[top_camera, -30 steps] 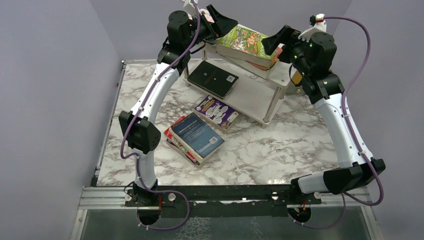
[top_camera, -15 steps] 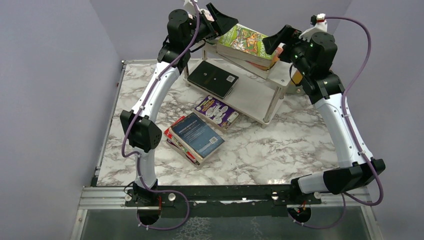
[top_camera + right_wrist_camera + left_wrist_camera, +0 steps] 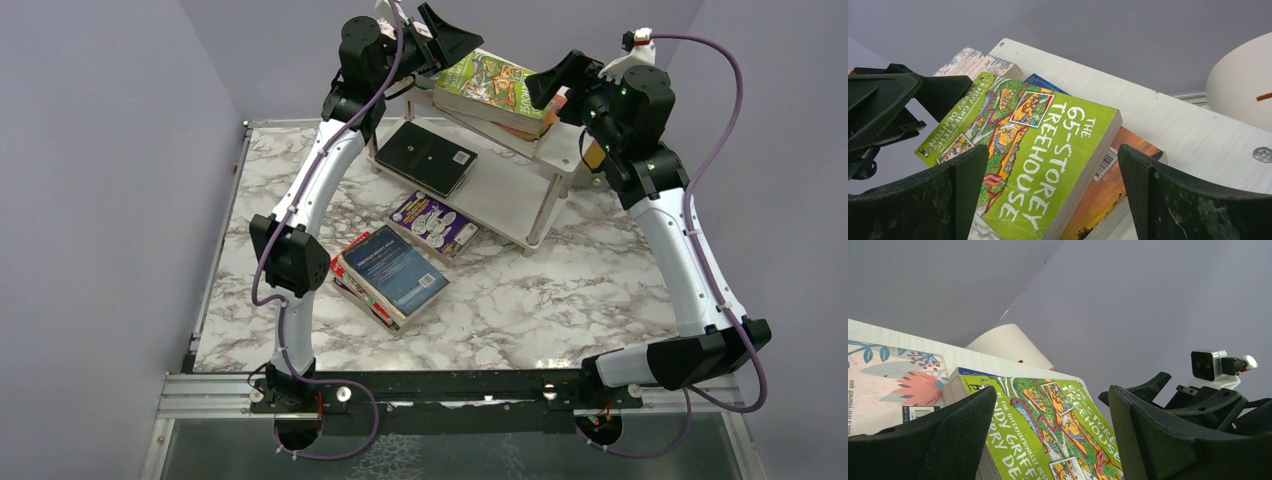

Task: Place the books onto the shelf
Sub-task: Adjust the book on the shelf.

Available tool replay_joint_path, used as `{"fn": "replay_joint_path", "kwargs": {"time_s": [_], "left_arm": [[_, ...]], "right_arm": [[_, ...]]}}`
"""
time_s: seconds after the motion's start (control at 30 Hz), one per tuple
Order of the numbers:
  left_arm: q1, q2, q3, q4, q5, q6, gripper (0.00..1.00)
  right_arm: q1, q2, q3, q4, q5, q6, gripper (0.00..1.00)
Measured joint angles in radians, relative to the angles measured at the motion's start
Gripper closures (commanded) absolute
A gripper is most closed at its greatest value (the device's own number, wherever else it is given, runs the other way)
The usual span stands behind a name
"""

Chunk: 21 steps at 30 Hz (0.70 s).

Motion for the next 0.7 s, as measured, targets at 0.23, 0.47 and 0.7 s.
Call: {"fn": "replay_joint_path", "kwargs": {"time_s": [0.23,0.47,0.7], "left_arm": [[0.000,0.029,0.023,0.029,0.030,-0.020,0.23],[0.000,0.045,0.023,0.080,0.053,-0.050,0.23],[-0.007,0.082,0.050,0.136,0.077,-0.089,0.23]], "right_arm": [[-0.003,-0.005,-0.023,0.008,0.000,0.000,0.00],[-0.013,-0.009,-0.046,0.019,0.001,0.000,0.00],[-0.021,-0.028,-0.061,0.023,0.012,0.000,0.00]]}}
